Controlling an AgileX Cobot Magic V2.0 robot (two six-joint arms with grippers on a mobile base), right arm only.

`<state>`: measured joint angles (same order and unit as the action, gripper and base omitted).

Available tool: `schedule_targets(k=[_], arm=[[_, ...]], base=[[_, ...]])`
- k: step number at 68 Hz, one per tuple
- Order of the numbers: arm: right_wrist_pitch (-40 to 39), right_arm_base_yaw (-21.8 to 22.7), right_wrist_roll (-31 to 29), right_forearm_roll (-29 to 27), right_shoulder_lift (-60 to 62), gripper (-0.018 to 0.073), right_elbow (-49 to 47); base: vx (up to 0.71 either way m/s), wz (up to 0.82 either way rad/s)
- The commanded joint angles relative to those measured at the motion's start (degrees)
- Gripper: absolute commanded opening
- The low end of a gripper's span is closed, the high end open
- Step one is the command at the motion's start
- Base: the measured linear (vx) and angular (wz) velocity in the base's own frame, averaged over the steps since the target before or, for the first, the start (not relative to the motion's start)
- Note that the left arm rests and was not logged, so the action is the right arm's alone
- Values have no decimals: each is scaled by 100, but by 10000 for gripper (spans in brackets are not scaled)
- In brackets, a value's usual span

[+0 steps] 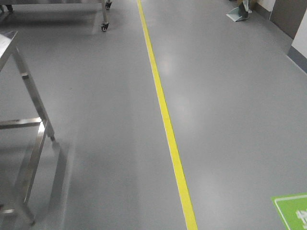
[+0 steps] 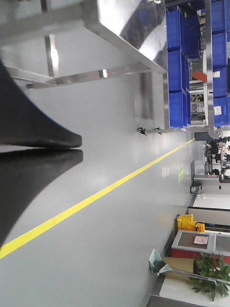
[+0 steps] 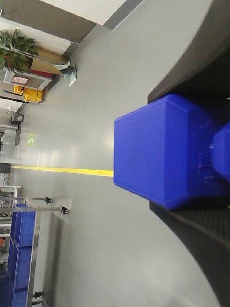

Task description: Pour parts from conveyor to right shelf

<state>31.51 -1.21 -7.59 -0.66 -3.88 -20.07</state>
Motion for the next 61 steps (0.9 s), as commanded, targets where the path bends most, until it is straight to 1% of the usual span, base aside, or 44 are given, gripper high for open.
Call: schedule_targets(k=[1,45,61], arm=[[-489,11,-61,14,-88,-6,-158],[-482,11,-61,14,-88,-6,-158],[-482,11,-61,14,-88,-6,-158]], base=[[73,-3],[73,-8],[74,3]])
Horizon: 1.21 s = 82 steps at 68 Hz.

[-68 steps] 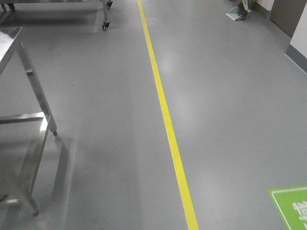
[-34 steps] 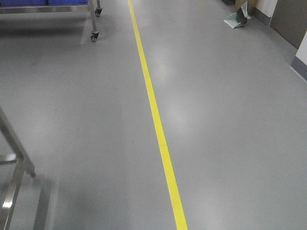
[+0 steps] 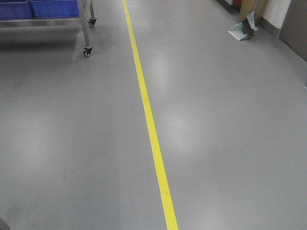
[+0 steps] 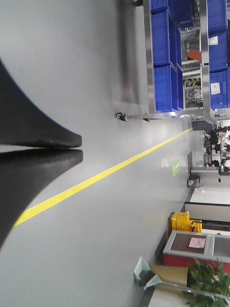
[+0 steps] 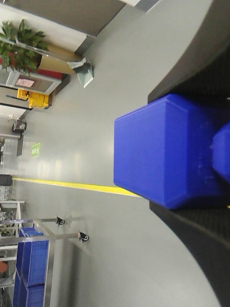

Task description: Pour parts from conveyor to right shelf

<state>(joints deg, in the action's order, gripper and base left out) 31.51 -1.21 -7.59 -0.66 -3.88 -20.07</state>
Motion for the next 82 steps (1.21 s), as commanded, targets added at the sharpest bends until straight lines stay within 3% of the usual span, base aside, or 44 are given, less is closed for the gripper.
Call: schedule_targets(k=[1,82], arm=[[-482,11,-61,14,-88,-6,-158],[-488,11,-61,14,-88,-6,-158]], base=[[75,12],[71,21]])
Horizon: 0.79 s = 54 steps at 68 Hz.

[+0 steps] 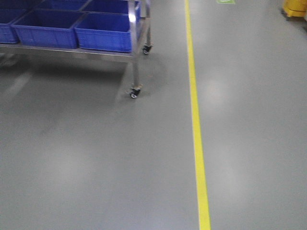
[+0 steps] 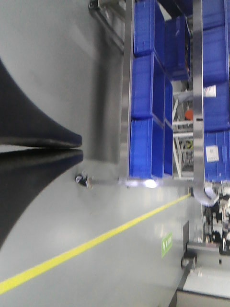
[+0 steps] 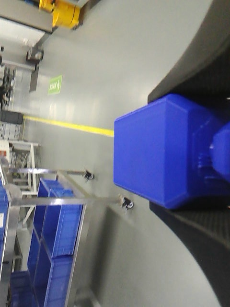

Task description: Pour parts from conveyor to right shelf

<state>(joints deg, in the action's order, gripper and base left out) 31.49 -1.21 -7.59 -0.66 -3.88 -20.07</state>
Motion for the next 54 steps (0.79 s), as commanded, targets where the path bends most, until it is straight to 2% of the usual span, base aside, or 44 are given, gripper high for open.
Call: schedule_targets(k=[1,18,54], arm=[[-486,11,-61,14,-88,-6,-158],[-486,11,-61,14,-88,-6,-158],[-476,11,-61,14,-88,-6,-158]], base=[[68,41],[67,54],[66,71]])
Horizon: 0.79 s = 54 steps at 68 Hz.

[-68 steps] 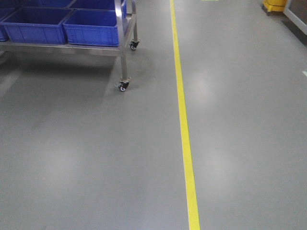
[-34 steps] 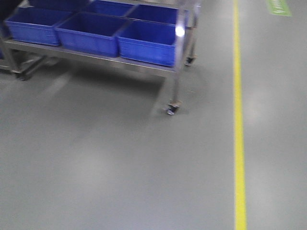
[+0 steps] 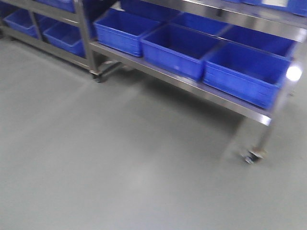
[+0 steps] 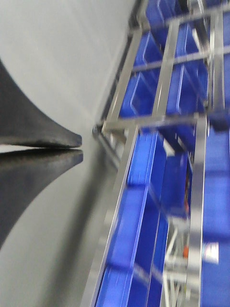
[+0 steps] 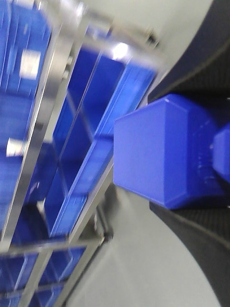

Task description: Pour parts from conveyor to right shelf

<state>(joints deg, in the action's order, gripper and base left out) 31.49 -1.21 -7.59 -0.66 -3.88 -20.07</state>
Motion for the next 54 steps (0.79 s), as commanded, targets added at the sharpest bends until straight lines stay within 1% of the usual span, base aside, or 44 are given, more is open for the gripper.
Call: schedule_targets(k=[1,54], arm=[[-476,11,-61,14,-88,-6,-158],[-476,11,-61,14,-88,-6,-158]], base=[[65,67],[67,65]])
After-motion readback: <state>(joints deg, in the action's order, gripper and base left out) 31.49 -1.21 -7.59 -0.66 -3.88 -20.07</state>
